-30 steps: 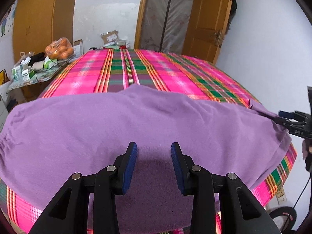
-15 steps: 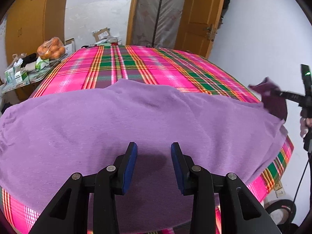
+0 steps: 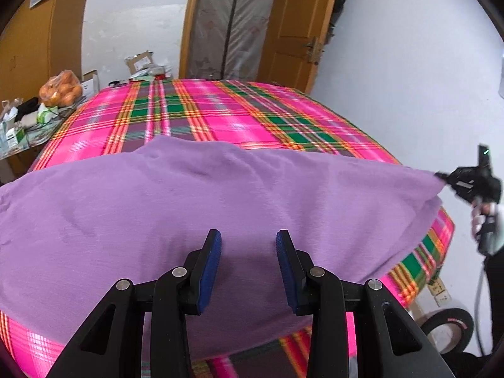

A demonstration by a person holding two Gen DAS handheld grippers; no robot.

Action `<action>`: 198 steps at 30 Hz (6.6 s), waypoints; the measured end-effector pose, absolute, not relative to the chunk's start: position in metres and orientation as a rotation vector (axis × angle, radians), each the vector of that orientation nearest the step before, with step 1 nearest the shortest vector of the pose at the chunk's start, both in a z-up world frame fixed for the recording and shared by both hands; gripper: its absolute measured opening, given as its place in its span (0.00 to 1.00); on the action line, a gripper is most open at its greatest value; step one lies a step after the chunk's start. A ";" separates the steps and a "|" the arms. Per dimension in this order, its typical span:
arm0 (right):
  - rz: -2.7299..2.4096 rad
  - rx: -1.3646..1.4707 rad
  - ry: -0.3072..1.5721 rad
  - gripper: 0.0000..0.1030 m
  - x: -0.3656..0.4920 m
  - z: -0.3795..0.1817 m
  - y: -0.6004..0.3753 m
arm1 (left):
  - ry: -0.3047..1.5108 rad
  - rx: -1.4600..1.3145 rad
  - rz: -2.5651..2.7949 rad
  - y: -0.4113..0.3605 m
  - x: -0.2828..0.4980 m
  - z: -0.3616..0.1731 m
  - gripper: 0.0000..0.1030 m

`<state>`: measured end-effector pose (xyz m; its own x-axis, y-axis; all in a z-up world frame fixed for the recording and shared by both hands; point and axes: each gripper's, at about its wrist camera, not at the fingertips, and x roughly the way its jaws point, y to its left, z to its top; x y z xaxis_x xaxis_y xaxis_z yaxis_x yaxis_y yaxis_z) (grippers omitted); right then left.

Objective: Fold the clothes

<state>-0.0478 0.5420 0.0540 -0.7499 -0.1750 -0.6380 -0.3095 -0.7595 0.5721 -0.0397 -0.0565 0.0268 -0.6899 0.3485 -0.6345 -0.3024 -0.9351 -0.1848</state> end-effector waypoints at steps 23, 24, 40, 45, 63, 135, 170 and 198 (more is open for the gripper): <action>2.619 -1.085 1.282 0.10 -0.049 0.019 0.560 | 0.270 -0.923 2.416 0.038 -0.024 0.010 0.67; 2.618 -1.083 1.287 0.10 -0.049 0.019 0.560 | 0.280 -0.927 2.420 0.038 -0.025 0.009 0.66; 2.651 -0.991 1.343 0.03 -0.050 0.031 0.565 | 0.264 -0.895 2.425 0.037 -0.030 0.018 0.06; 2.736 -0.898 1.339 0.03 -0.044 0.058 0.562 | 0.188 -0.821 2.444 0.027 -0.027 0.040 0.06; 2.583 -1.032 1.351 0.03 -0.016 0.010 0.577 | 0.138 -0.854 2.362 0.026 -0.012 0.028 0.06; 3.297 -1.734 0.639 0.09 -0.129 0.036 0.251 | -0.215 -1.050 2.828 -0.136 -0.047 0.010 0.26; 3.406 -1.948 -0.189 0.10 -0.205 0.034 0.158 | -0.296 -0.934 2.863 -0.155 -0.038 -0.004 0.30; 3.250 -2.076 0.493 0.00 -0.246 0.017 0.145 | -0.406 -0.890 2.829 -0.165 -0.035 -0.007 0.30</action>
